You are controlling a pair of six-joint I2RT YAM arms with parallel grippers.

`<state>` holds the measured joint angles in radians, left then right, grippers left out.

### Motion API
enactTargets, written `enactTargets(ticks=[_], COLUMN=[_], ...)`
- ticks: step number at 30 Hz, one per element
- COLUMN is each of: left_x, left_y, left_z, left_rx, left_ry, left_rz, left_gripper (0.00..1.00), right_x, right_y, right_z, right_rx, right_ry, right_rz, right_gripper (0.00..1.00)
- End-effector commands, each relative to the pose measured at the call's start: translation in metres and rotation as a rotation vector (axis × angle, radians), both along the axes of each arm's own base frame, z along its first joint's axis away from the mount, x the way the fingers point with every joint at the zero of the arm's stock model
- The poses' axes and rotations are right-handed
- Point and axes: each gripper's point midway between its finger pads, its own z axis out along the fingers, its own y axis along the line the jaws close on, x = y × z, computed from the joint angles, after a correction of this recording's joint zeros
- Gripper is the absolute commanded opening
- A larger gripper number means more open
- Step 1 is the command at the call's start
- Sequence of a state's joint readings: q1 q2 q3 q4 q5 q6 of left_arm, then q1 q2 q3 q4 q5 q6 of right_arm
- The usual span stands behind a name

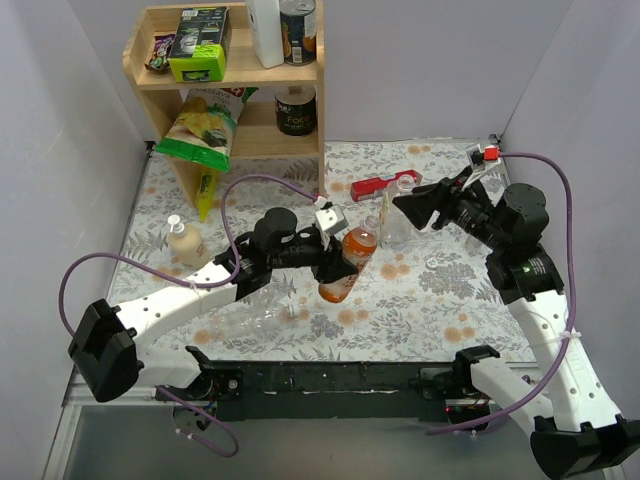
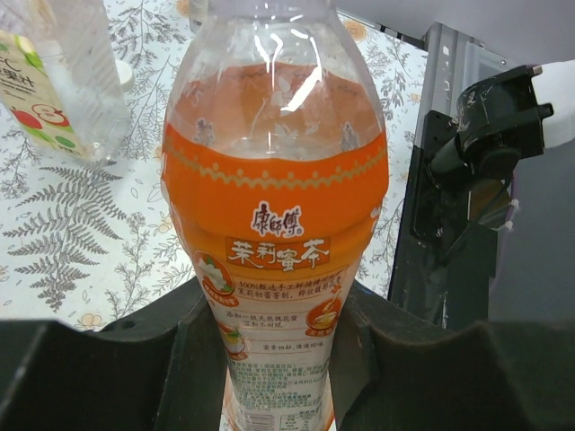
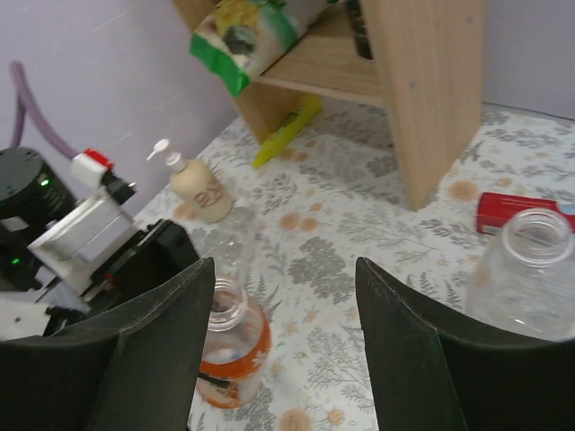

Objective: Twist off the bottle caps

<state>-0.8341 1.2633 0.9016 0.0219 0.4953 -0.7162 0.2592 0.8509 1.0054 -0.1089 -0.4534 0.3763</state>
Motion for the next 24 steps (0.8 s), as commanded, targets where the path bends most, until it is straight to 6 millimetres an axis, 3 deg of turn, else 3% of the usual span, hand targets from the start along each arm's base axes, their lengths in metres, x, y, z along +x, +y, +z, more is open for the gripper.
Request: enactTargets(ticks=[1,8,19,24], left_x=[-0.003,-0.002,-0.002,-0.003], left_y=[-0.005,-0.006,-0.006,-0.006], left_z=[0.018,0.012,0.013,0.012], left_rx=[-0.022,-0.008,-0.011,-0.009], left_ry=[-0.043,-0.036,-0.044,-0.046], left_rz=[-0.032,-0.025,-0.017,-0.019], left_gripper=[0.34,0.34,0.34,0.34], right_x=[-0.037,-0.045,-0.042,-0.042], right_y=[0.031,0.055,0.063,0.071], right_z=[0.022,-0.003,-0.031,-0.038], right_rx=[0.037,-0.055,-0.109,-0.116], right_ry=[0.006,0.075,0.121,0.13], right_rz=[0.227,0.273,0.277,0.305], right_gripper=[0.71,0.7,0.67,0.54])
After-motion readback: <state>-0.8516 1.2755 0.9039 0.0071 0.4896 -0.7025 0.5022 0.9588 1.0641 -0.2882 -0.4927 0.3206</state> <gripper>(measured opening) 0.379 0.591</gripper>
